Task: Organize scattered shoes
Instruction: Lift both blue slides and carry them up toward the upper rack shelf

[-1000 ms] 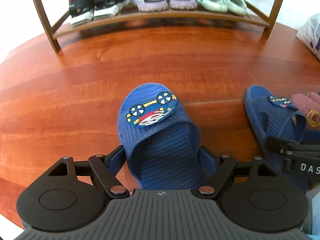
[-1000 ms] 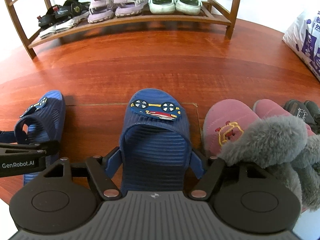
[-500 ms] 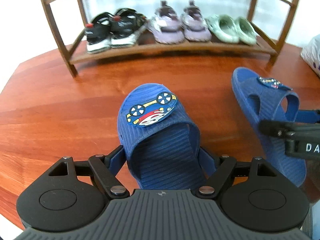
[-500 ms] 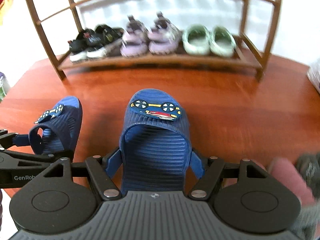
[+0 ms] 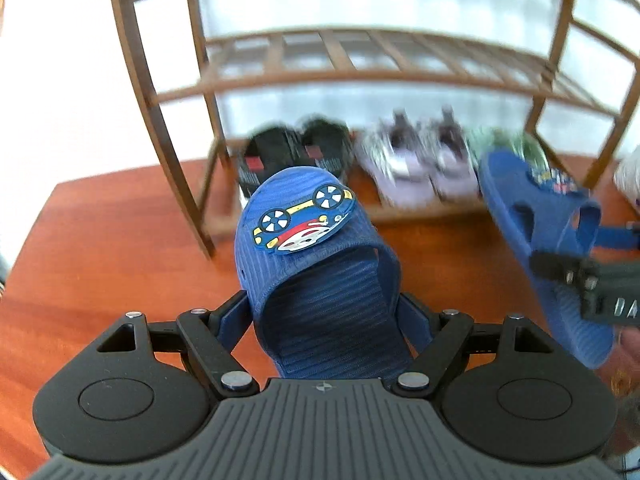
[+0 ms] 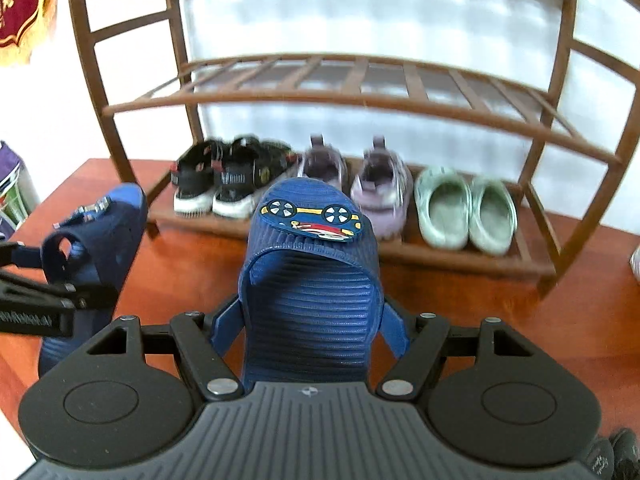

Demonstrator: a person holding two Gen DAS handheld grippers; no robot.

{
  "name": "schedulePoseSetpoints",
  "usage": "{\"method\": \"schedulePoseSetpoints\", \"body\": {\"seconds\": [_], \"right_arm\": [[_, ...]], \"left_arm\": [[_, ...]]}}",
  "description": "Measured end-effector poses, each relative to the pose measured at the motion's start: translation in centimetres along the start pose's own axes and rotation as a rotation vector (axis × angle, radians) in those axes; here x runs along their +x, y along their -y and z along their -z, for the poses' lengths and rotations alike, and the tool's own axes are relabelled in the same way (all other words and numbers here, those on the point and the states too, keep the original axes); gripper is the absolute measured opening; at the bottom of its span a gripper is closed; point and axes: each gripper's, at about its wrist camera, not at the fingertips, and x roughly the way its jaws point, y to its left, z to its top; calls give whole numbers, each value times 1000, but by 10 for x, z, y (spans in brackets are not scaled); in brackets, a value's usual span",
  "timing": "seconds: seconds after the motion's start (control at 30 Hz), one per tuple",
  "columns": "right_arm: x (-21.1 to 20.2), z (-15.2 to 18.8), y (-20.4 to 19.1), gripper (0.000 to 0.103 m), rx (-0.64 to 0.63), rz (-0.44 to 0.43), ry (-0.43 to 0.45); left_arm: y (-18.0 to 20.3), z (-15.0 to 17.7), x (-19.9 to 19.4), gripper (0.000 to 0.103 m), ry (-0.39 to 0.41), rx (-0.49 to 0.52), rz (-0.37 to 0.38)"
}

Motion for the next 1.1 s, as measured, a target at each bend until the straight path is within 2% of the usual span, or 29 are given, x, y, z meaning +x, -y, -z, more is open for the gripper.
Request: {"method": "schedulePoseSetpoints", "body": {"seconds": [0.1,0.33,0.57,0.83,1.1], "right_arm": [[10,-21,-15,77,31,28,29],[18,-39,-33,77,76,56,65],[17,-39,-39,77,106,83,68],[13,-26,-29,77,162,127,61],[14,-13,-19,77,211,166,45]], "left_arm": [[-20,-29,-1,79,44,13,6],[-41,-94,11,79,116,82,-22],[-49,-145,42,79,139,123,-72],[-57,-175,84,79,118,186,-107],[-70,-187,112,79,110,180,-104]]}}
